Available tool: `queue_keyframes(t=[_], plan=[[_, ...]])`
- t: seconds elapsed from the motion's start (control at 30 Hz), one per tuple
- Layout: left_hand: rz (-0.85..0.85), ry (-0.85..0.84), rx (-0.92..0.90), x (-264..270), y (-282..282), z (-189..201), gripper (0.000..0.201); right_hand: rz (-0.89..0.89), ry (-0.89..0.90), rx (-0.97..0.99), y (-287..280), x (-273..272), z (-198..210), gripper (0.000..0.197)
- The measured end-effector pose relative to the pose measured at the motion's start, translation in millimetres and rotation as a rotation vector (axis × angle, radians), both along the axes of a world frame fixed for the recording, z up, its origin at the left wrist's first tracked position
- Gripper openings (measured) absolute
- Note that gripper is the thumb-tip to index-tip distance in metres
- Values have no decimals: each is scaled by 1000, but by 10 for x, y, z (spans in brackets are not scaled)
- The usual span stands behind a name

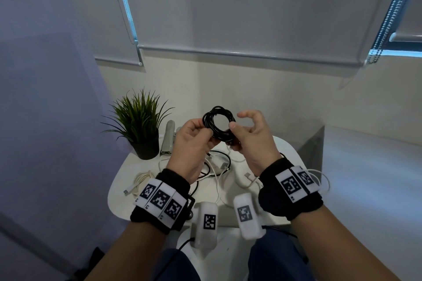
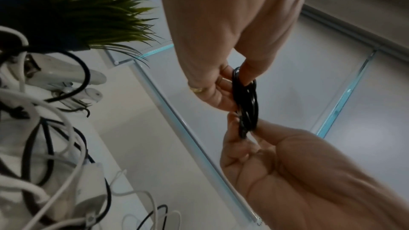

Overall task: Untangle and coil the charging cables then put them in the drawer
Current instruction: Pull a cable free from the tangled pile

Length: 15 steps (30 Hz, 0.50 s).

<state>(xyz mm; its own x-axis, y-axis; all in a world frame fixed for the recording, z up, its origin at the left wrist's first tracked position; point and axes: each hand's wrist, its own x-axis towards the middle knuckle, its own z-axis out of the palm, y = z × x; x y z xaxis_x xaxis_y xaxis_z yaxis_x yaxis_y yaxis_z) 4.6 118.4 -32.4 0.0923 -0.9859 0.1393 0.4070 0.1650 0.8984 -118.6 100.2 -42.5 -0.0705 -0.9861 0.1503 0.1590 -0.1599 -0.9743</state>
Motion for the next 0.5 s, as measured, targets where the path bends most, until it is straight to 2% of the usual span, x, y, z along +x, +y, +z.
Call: queue_keyframes(t=[0.23, 0.3, 0.37, 0.5], plan=[[73, -25, 35, 26, -41, -32, 18, 185, 184, -64, 55, -33, 6, 15], [73, -37, 42, 39, -33, -49, 18, 165, 271, -82, 20, -36, -15, 20], [54, -32, 50, 45, -26, -61, 15, 138, 348, -99, -6, -29, -24, 17], [56, -40, 66, 81, -32, -89, 20, 135, 389, -107, -17, -7, -48, 15]])
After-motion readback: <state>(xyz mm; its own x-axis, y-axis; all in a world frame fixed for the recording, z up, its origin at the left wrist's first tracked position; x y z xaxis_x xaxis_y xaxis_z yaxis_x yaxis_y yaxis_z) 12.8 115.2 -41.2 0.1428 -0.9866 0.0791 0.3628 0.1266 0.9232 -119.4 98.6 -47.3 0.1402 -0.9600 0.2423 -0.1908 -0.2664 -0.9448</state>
